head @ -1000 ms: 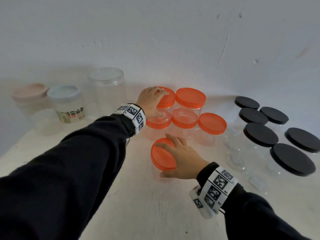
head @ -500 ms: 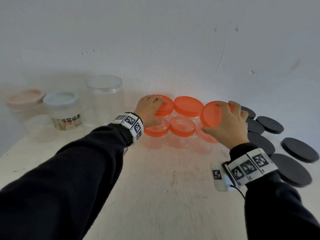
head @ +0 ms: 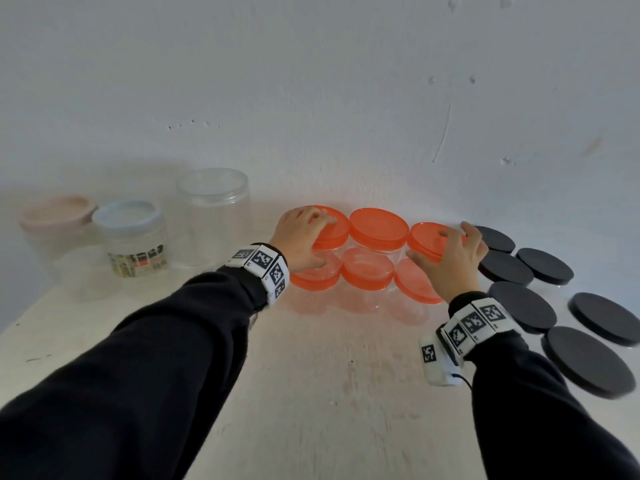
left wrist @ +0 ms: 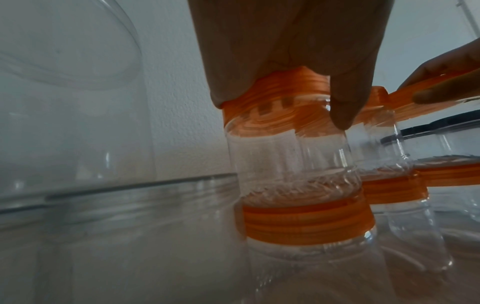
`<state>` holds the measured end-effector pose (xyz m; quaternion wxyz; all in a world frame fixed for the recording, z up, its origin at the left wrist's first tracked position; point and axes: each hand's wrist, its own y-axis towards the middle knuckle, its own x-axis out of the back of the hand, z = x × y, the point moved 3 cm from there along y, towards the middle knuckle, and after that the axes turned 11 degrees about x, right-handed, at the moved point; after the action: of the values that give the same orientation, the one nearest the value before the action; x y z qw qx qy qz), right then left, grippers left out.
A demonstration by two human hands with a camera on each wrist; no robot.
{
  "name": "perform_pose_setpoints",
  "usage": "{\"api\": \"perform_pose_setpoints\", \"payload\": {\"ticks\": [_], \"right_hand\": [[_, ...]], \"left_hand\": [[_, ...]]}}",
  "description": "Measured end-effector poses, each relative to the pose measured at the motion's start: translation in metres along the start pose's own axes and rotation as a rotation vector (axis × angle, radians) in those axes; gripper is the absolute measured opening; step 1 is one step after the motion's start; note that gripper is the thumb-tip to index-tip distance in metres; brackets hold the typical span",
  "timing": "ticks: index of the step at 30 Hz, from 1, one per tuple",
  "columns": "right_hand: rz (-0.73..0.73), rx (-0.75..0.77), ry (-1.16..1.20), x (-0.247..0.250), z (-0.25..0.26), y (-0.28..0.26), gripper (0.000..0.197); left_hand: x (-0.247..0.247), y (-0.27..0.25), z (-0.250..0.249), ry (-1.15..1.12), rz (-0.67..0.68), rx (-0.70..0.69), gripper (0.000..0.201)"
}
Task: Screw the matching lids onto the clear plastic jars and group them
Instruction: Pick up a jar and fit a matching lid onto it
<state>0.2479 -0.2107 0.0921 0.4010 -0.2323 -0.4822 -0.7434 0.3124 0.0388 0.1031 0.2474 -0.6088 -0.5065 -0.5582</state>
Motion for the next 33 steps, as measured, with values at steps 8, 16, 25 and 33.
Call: {"api": "perform_pose_setpoints", "payload": {"ticks": [8, 16, 25, 33], "right_hand": [[0.041, 0.030, -0.159, -0.003, 0.002, 0.005, 0.069], [-0.193, 0.243, 0.096, -0.012, 0.061, -0.057, 0.040], [0.228, -0.393, 0.571, -0.065, 0.055, -0.065, 0.070], [0.159, -0.438, 0.624, -0.078, 0.044, -0.060, 0.083]], "left_hand": [[-0.001, 0.001, 0.000, 0.011, 0.008, 0.005, 0.074], [-0.001, 0.001, 0.001, -0.002, 0.001, 0.000, 0.073], [-0.002, 0.002, 0.002, 0.009, 0.001, 0.007, 0.075], [-0.003, 0.003, 0.001, 0.008, -0.002, -0.002, 0.074]]}}
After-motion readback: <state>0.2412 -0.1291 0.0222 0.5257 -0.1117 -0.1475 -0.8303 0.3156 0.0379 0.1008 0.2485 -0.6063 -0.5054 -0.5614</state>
